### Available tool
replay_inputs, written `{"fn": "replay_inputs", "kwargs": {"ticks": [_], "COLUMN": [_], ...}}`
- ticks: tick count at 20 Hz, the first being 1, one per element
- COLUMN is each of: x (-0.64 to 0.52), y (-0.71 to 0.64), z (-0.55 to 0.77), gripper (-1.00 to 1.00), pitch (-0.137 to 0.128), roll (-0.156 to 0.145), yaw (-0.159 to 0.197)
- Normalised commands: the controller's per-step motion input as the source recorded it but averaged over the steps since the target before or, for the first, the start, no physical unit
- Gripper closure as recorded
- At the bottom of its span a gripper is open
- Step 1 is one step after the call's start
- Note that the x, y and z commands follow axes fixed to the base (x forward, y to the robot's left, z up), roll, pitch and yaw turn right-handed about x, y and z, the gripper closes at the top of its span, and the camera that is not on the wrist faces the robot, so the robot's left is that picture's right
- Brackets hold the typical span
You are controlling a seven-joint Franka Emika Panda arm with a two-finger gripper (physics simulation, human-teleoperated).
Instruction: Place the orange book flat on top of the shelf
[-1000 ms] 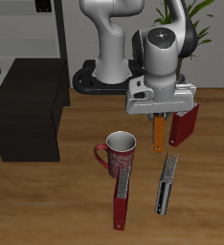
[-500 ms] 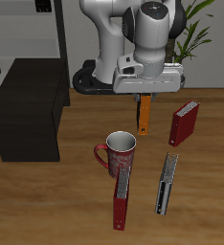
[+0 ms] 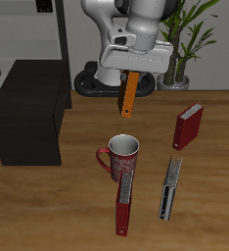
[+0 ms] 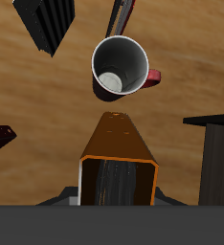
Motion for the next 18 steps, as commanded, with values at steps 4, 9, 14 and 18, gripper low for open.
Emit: {"fn": "replay_inputs", "kwargs": {"ticks": [4, 9, 14, 18], "x": [-0.01, -0.02, -0.03, -0.1], "y": [-0.52, -0.42, -0.5, -0.37], "z": [0.49, 0.33, 0.45, 0.34], "gripper": [1.0, 1.0, 1.0, 1.0], "pitch": [-0.087, -0.053, -0.085, -0.068], "roll": [-0.125, -0.088, -0.138, -0.093], "yaw": [0.059, 0.026, 0.042, 0.021]}}
